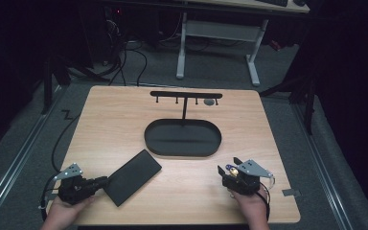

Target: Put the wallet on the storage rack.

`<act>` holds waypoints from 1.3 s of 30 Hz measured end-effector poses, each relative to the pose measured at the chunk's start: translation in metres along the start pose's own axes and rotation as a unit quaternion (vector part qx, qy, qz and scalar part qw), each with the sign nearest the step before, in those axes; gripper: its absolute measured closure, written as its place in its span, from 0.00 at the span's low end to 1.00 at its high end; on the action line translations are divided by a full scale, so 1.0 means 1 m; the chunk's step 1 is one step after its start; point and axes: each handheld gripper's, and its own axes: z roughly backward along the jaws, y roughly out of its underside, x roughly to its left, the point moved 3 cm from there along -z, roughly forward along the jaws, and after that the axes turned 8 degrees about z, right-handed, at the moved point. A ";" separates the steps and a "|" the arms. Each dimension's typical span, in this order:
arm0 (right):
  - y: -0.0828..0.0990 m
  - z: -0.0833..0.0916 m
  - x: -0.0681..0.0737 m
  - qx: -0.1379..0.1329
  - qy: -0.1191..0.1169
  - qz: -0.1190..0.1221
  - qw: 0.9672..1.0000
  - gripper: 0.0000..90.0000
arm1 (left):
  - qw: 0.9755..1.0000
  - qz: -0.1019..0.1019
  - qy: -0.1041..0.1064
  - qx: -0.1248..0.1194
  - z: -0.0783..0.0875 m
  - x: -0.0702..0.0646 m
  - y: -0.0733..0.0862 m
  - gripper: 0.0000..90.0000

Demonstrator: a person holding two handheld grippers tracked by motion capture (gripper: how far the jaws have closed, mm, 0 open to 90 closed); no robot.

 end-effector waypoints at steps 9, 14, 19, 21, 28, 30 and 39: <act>0.001 0.000 -0.001 0.000 0.001 -0.003 1.000 0.34 | 1.000 -0.003 -0.009 -0.028 0.007 -0.001 -0.005 0.89; 0.002 0.001 -0.002 0.002 0.002 -0.003 1.000 0.34 | 0.999 0.004 -0.024 -0.047 0.017 0.007 -0.008 0.89; 0.003 0.003 -0.002 0.002 0.004 -0.004 1.000 0.34 | 0.996 0.019 -0.041 -0.070 0.027 0.018 -0.012 0.89; 0.004 0.005 -0.003 0.002 0.008 -0.005 1.000 0.34 | 0.995 0.022 -0.049 -0.083 0.032 0.022 -0.015 0.89; 0.008 0.009 -0.004 0.005 0.013 -0.008 1.000 0.35 | 0.990 0.013 -0.070 -0.124 0.045 0.023 -0.024 0.90; 0.009 0.010 -0.005 0.008 0.015 -0.010 1.000 0.35 | 0.989 0.009 -0.070 -0.131 0.046 0.022 -0.026 0.90; 0.014 0.016 -0.008 0.010 0.022 -0.017 1.000 0.35 | 0.990 -0.012 -0.058 -0.132 0.041 0.012 -0.032 0.90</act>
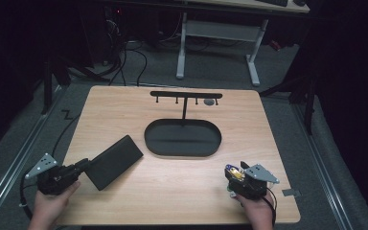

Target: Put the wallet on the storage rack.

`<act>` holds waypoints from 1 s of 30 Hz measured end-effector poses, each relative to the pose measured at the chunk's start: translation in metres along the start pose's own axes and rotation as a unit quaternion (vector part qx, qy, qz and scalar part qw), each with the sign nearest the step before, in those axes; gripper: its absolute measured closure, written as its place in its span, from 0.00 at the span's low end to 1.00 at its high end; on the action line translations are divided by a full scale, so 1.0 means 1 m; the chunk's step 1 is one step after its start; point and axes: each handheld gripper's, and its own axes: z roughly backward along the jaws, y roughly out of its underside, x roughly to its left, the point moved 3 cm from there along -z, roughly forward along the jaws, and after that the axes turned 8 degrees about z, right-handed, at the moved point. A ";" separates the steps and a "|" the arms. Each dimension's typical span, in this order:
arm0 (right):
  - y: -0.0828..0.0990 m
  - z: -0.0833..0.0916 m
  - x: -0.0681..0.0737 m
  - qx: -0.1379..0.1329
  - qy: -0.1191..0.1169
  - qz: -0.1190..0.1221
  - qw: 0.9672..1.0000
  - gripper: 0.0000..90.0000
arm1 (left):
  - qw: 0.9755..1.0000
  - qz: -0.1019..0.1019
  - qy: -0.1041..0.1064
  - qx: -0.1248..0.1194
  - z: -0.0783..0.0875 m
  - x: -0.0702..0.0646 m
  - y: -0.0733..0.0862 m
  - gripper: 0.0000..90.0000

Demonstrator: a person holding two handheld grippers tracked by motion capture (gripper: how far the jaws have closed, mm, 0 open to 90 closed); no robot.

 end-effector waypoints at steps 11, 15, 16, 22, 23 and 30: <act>-0.004 -0.001 0.001 -0.007 -0.005 0.000 1.000 0.35 | 0.997 -0.070 0.030 0.009 -0.007 -0.050 0.010 0.90; -0.006 -0.003 0.002 -0.011 -0.009 0.003 1.000 0.35 | 0.995 -0.090 0.040 0.011 -0.007 -0.065 0.014 0.90; -0.007 -0.004 0.003 -0.011 -0.010 0.003 1.000 0.35 | 0.994 -0.098 0.044 0.010 -0.007 -0.070 0.016 0.90; -0.012 -0.010 0.006 -0.016 -0.020 0.006 1.000 0.35 | 0.989 -0.130 0.063 0.017 -0.006 -0.091 0.027 0.90; -0.014 -0.012 0.007 -0.018 -0.023 0.008 1.000 0.35 | 0.988 -0.140 0.064 0.021 -0.006 -0.096 0.030 0.90; -0.017 -0.018 0.010 -0.016 -0.029 0.013 0.999 0.35 | 0.986 -0.147 0.076 0.026 -0.006 -0.106 0.035 0.90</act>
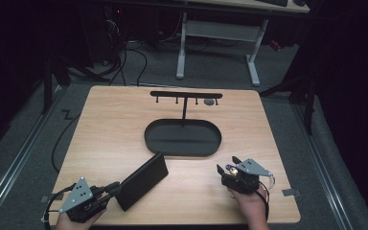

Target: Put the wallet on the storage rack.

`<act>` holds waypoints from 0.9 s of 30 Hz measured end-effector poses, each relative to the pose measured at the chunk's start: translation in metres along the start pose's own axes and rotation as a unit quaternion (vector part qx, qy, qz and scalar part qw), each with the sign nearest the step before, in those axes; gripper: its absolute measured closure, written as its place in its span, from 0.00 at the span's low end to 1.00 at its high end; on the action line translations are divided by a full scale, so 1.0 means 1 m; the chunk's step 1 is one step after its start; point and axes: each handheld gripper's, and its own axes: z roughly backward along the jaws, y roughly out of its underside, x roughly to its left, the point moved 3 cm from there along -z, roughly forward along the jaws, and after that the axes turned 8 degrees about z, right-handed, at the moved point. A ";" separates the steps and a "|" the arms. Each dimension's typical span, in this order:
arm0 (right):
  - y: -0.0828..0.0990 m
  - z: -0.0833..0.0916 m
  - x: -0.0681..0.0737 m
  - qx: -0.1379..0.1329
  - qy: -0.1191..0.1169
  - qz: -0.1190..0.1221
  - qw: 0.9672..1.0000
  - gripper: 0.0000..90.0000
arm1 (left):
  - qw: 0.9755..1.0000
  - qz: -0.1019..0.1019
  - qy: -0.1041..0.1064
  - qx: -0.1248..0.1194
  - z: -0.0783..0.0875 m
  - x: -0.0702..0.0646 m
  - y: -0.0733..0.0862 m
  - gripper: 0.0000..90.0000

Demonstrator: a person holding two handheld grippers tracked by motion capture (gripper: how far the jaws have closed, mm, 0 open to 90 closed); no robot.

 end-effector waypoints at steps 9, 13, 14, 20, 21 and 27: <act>0.000 0.002 0.000 0.000 0.002 -0.002 1.000 0.35 | 1.000 0.006 0.013 0.005 -0.001 -0.007 0.003 0.88; 0.001 0.002 -0.001 0.000 0.002 -0.002 1.000 0.35 | 1.000 -0.003 0.014 0.004 -0.002 -0.007 0.003 0.88; 0.002 0.003 -0.002 -0.001 0.002 -0.002 1.000 0.35 | 1.000 -0.004 0.013 0.004 -0.002 -0.007 0.002 0.88; 0.006 0.004 -0.005 0.002 0.005 -0.007 1.000 0.35 | 1.000 -0.005 0.016 0.005 -0.005 -0.007 0.001 0.83; 0.006 0.004 -0.005 0.003 0.005 -0.007 1.000 0.35 | 1.000 -0.005 0.018 0.005 -0.005 -0.007 0.000 0.82; 0.007 0.006 -0.004 0.005 0.008 -0.006 1.000 0.35 | 1.000 -0.002 0.022 -0.001 -0.005 -0.007 -0.001 0.74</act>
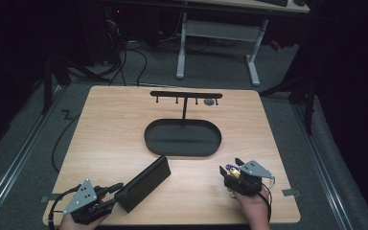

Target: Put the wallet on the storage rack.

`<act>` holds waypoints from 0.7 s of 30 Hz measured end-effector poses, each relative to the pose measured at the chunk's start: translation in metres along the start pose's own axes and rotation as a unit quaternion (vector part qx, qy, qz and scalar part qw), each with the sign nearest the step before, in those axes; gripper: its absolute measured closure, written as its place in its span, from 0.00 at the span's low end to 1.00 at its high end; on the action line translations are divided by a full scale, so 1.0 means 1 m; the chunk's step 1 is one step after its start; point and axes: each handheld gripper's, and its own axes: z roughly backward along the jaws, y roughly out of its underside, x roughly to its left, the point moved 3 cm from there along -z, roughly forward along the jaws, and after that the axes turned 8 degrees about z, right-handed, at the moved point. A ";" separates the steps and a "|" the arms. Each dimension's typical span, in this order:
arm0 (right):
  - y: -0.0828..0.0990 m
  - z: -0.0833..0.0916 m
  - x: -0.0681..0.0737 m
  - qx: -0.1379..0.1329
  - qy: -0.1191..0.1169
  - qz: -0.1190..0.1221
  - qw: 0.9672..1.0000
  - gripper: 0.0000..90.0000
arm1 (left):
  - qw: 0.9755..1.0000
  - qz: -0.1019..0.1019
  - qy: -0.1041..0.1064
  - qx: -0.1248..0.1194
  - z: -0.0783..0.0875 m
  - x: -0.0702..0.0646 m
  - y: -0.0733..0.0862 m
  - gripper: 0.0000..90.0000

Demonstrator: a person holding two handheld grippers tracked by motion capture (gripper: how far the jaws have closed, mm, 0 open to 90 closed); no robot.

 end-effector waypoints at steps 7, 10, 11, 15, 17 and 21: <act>0.002 0.002 0.000 0.001 0.004 -0.001 1.000 0.35 | 0.999 0.038 -0.008 0.012 -0.007 0.008 -0.001 0.47; 0.002 0.004 -0.001 0.002 0.007 -0.001 1.000 0.35 | 0.998 0.047 -0.002 0.036 -0.014 0.010 0.003 0.41; 0.003 0.005 -0.002 0.001 0.007 -0.002 1.000 0.35 | 0.998 0.044 -0.001 0.042 -0.016 0.011 0.005 0.42; 0.006 0.009 -0.005 0.002 0.013 -0.006 1.000 0.34 | 0.997 0.050 0.007 0.051 -0.020 0.012 0.006 0.54; 0.006 0.010 -0.005 0.002 0.013 -0.007 1.000 0.34 | 0.996 0.065 0.022 0.057 -0.022 0.015 0.007 0.54; 0.009 0.016 -0.007 -0.003 0.017 -0.007 1.000 0.32 | 0.994 0.080 0.040 0.059 -0.024 0.019 0.008 0.66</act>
